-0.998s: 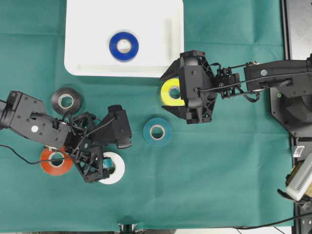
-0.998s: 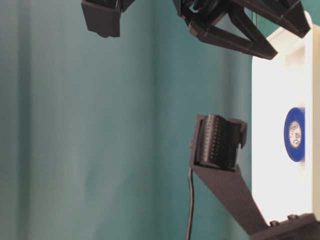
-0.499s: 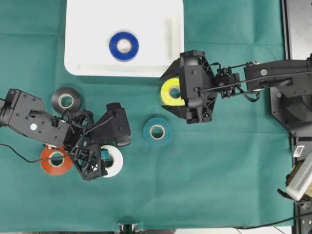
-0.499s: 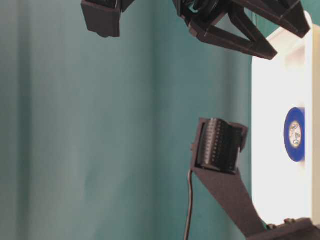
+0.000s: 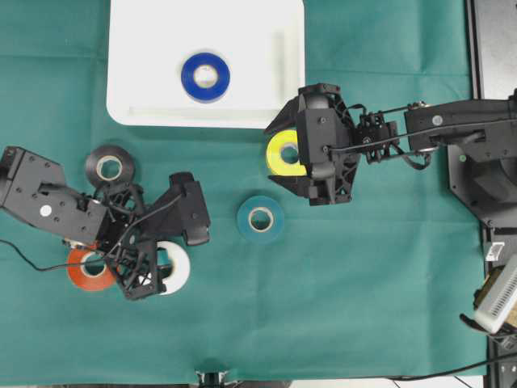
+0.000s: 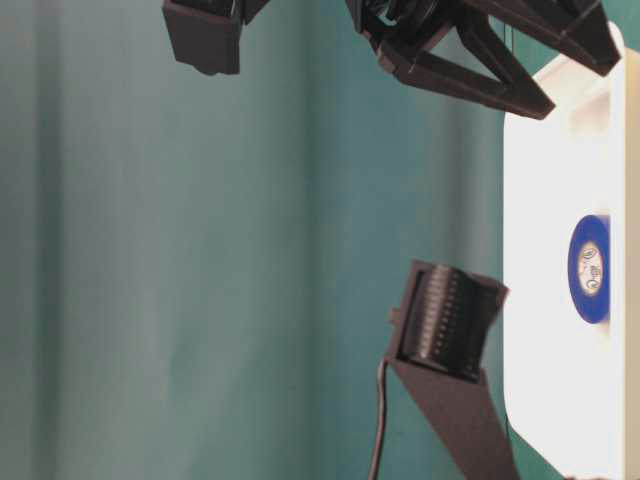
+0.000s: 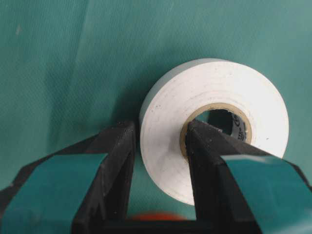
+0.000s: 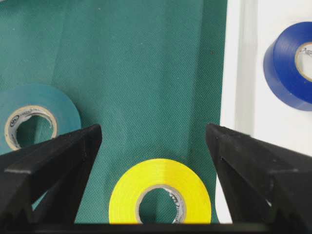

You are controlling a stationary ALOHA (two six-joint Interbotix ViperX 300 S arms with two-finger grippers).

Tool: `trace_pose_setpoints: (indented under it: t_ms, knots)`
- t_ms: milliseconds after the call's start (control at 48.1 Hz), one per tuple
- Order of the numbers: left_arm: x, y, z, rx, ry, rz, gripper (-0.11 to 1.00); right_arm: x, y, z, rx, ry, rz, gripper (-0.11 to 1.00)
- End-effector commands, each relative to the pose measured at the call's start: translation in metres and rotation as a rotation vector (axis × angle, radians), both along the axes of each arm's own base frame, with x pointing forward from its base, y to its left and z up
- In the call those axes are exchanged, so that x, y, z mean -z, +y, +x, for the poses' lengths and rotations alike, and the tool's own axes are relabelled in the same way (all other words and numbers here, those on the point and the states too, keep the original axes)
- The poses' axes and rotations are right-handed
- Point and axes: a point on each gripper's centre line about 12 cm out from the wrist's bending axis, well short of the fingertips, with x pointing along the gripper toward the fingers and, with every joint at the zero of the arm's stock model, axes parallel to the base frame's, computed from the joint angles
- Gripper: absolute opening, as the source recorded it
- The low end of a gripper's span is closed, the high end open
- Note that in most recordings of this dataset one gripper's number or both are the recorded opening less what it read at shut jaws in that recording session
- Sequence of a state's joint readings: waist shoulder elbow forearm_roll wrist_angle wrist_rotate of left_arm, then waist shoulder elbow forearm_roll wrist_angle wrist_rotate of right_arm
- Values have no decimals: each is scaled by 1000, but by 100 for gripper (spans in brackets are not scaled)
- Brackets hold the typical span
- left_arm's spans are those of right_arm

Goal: Put the tape alternately from left to right into the white case.
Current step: 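Lift the white roll and carry it into the tray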

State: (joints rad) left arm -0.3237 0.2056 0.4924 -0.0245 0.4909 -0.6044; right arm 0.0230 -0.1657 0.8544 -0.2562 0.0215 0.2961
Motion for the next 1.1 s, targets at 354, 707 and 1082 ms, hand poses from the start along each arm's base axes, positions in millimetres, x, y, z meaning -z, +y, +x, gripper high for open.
trace_pose_setpoints:
  t_ms: [354,707,1082]
  knots:
    - [-51,19,-3,-33,-97,-23,29,-8,1,4,-6,-30,1,71]
    - [-64,73,-11,-160,-123,-13,29,-7,1,3,-6,-27,1,71]
    - [-83,135,-16,-183,-187,64,29,-8,1,4,-5,-30,2,71]
